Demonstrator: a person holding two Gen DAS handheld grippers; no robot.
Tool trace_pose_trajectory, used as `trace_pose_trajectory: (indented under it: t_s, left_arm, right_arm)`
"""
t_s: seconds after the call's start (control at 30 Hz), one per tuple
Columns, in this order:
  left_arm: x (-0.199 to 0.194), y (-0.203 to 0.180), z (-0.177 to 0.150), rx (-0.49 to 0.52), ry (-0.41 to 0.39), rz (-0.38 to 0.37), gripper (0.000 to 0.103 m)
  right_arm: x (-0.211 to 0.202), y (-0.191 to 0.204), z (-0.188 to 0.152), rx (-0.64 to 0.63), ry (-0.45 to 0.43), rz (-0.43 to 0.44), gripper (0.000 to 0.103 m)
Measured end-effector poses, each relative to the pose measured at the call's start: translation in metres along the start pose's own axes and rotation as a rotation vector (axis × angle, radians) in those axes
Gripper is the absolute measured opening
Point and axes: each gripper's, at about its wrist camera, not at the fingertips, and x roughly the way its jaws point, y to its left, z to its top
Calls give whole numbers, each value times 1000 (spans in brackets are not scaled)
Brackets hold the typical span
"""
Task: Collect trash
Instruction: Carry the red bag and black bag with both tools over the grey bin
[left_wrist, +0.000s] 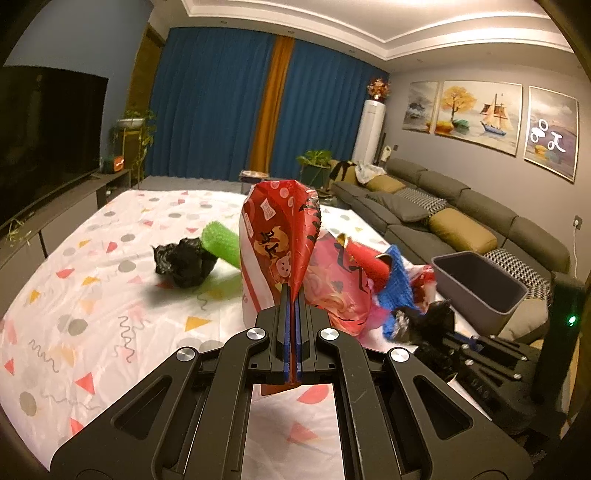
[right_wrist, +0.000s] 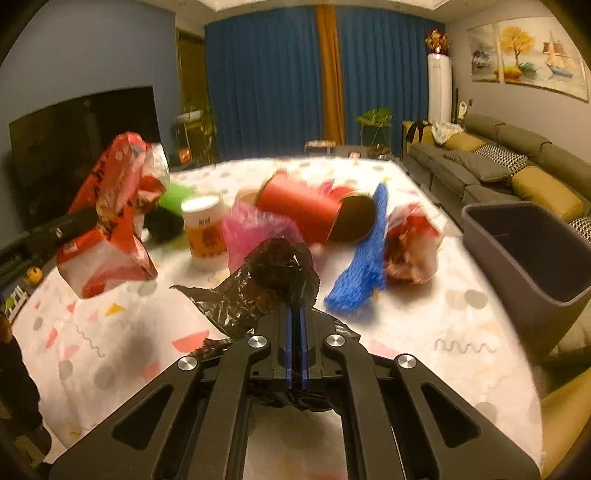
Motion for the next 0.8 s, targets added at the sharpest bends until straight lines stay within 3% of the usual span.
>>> trace_pose_trajectory:
  t_s: [0.43,0.8]
  left_arm:
    - [-1,-36,13,66,-23,-74,1]
    - [26,-95,22,156,-22,-175,1]
  right_arm:
    - [-48,-30,17,45,-123,-33,4]
    - [-70,-74,28,88,-195,-136,4]
